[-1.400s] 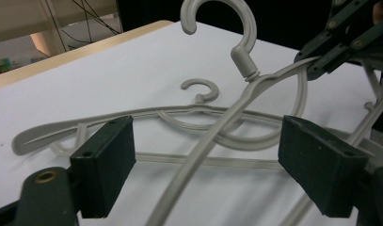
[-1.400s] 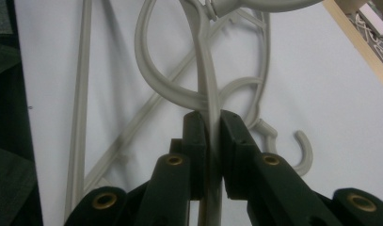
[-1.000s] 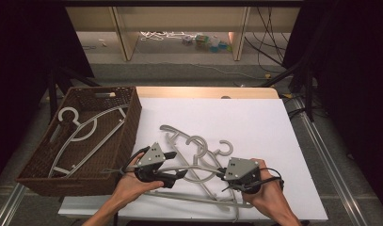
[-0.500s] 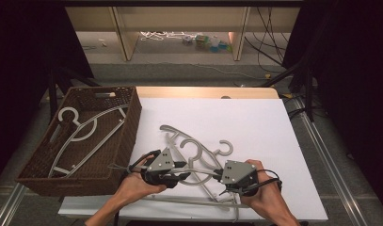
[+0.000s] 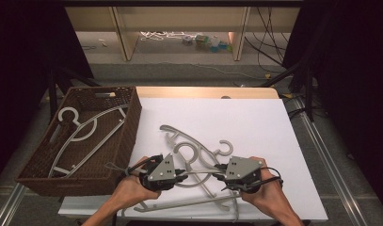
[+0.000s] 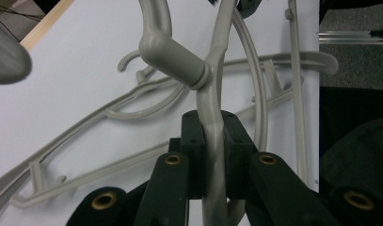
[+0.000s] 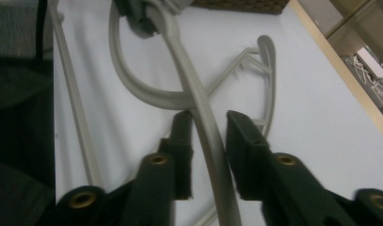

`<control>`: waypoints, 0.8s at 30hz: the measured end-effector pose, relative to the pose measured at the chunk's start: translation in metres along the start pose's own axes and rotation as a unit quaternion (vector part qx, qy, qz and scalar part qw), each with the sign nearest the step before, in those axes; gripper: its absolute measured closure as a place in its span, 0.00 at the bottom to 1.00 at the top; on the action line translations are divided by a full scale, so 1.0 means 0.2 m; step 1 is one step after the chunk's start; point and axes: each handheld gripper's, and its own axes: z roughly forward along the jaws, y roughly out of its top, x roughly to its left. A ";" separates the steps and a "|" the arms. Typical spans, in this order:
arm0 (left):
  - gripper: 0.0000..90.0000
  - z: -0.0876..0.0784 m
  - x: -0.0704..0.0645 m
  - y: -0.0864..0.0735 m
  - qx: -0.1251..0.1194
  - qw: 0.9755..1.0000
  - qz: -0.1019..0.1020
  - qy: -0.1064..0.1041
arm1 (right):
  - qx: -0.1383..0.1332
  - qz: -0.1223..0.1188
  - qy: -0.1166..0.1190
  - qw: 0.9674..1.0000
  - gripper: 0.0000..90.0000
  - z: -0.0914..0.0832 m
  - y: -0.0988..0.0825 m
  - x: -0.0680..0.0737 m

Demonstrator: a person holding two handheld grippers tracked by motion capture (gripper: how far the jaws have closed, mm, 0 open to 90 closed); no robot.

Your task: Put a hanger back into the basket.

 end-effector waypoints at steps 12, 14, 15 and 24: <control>0.91 -0.17 0.13 -0.08 0.005 0.994 -0.094 0.048 | -0.096 0.121 -0.063 0.986 0.42 -0.10 -0.05 -0.07; 0.91 -0.21 0.15 -0.08 0.002 0.993 -0.107 0.057 | -0.114 0.136 -0.062 0.982 0.40 -0.13 -0.07 -0.07; 0.91 -0.21 0.15 -0.08 0.002 0.993 -0.107 0.057 | -0.114 0.136 -0.062 0.982 0.40 -0.13 -0.07 -0.07; 0.91 -0.41 0.21 -0.09 -0.017 0.983 -0.138 0.116 | -0.125 0.170 -0.076 0.974 0.32 -0.18 -0.09 -0.04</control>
